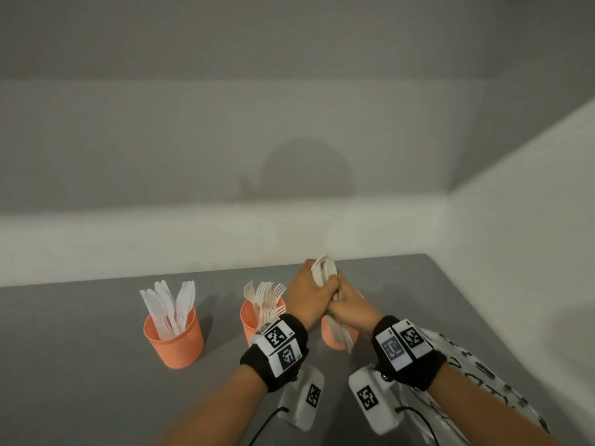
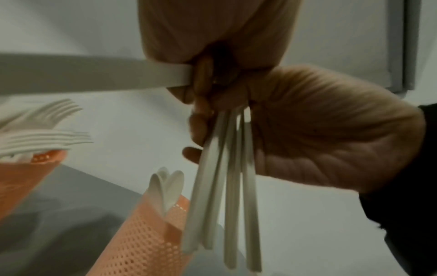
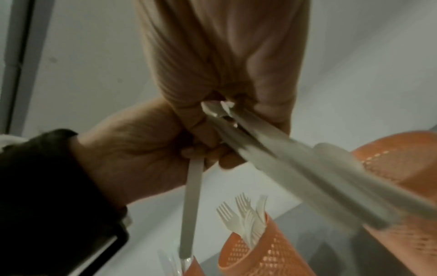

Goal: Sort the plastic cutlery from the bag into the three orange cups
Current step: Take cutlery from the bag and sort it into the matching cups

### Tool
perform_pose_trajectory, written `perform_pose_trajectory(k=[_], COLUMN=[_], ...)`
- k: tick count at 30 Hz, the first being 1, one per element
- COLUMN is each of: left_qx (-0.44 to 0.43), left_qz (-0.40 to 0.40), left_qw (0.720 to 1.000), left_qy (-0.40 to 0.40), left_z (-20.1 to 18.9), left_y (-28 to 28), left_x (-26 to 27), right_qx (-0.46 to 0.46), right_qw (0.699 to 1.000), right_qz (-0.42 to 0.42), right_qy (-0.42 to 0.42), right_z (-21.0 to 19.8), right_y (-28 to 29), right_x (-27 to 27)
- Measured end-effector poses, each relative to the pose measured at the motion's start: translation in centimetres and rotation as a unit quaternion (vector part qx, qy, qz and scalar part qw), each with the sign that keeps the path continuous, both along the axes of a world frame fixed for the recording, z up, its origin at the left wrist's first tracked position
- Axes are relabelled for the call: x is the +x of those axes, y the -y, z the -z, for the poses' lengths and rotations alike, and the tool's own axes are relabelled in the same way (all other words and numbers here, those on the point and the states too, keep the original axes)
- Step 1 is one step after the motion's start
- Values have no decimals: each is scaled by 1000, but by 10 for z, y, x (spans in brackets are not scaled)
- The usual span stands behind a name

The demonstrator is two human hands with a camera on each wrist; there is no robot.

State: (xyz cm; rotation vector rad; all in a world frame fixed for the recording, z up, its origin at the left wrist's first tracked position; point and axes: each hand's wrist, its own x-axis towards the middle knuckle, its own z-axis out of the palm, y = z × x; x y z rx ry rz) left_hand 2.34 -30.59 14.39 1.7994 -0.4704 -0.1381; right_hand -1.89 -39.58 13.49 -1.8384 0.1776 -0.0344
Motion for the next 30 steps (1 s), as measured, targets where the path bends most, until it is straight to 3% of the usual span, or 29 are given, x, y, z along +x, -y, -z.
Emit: perform_pose_trajectory(k=[3,7,10,13,15,19,23,30], left_qx=[-47,-141,-155,-63,-22,20,126,274], left_qz=[14,-32,-85,-107,-111,-127,-98,-28], left_qw=[998,988,984,984,979,973,971,948], left_qy=[-43,-51,4,131,170,193,175,159], left_z=[-3,-12,-15,-4,8,35,61,69], left_y=[4,-11,-33,-56,-68,-83,-88,-86], left_x=[5,28,52,72,79,80,73,65], right_qx=[45,128,149,179,183,151,86,-69], right_qw=[998,972,951,934,934,948,960,966], right_qz=[52,185,235,259,260,246,248,234], right_qy=[10,68,136,167,164,135,101,83], right_z=[4,7,5,15,26,43,59,77], right_y=[5,29,42,47,46,36,32,36], right_x=[8,18,26,36,42,49,47,39])
